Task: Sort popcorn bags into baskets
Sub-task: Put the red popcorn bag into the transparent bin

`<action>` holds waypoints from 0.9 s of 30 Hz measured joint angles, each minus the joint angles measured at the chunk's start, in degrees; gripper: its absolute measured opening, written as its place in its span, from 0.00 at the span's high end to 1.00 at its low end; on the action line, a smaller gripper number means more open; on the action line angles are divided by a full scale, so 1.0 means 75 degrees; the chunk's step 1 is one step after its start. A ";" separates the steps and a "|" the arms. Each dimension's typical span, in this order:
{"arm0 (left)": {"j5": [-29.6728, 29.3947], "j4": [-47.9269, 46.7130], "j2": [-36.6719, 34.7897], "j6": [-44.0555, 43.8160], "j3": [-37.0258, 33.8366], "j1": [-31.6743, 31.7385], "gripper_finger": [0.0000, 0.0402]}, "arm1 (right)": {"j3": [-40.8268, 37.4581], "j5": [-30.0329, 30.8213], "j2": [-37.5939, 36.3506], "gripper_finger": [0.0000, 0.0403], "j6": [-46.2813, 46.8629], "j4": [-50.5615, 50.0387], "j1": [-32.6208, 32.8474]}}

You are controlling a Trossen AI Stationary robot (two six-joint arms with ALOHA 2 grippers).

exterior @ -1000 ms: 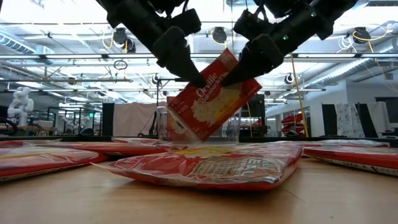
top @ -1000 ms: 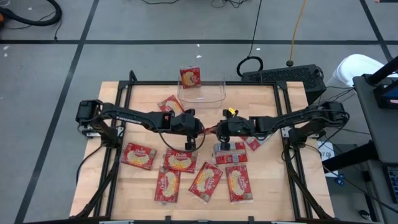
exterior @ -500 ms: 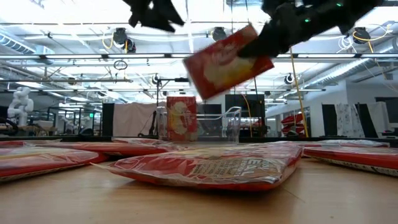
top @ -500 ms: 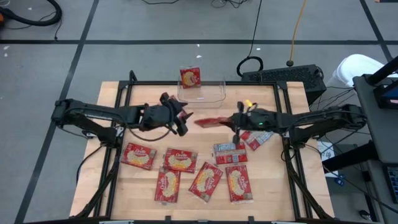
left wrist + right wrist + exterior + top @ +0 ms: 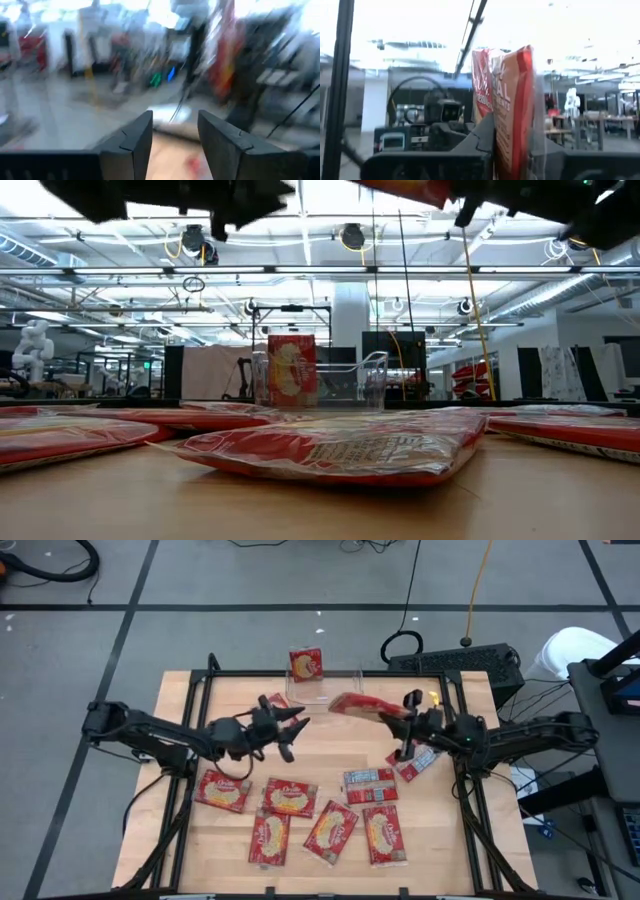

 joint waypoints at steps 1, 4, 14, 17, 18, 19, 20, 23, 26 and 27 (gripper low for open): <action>0.0256 0.0530 0.0115 0.0014 -0.0078 0.0064 0.60 | 0.0018 -0.0015 0.0114 0.96 -0.0004 0.0309 0.0000; 0.0998 0.1202 0.0499 0.0154 -0.0148 0.0131 0.57 | 0.0091 -0.0181 0.0544 0.96 -0.0007 0.1049 -0.0006; 0.1576 0.1712 0.2353 0.0073 0.1546 0.0292 0.29 | 0.0667 -0.0215 0.2313 0.96 0.0293 0.2804 -0.0001; 0.1845 0.1714 0.2767 -0.0128 0.2043 0.0376 0.27 | 0.1112 -0.0220 0.2681 0.96 0.0312 0.2775 0.0023; 0.1891 0.1743 0.2879 -0.0223 0.2166 0.0390 0.27 | 0.1241 -0.0263 0.2764 0.96 0.0316 0.2777 0.0023; 0.1891 0.1736 0.2940 -0.0303 0.2215 0.0405 0.27 | 0.1393 -0.0404 0.2847 0.96 0.0331 0.2797 0.0020; 0.1894 0.1746 0.3012 -0.0353 0.2292 0.0408 0.28 | 0.1530 -0.0551 0.2874 0.96 0.0338 0.2802 0.0015; 0.1908 0.2310 0.3191 -0.0407 0.2386 0.0408 0.33 | 0.1746 -0.0796 0.2923 0.96 0.0275 0.2797 0.0017; 0.2178 0.3142 0.3324 -0.0378 0.2389 0.0408 0.40 | 0.1781 -0.0821 0.2977 0.96 0.0263 0.2797 0.0020; 0.2320 0.3348 0.3362 -0.0326 0.2389 0.0408 0.42 | 0.1781 -0.0813 0.2985 0.96 0.0262 0.2788 0.0020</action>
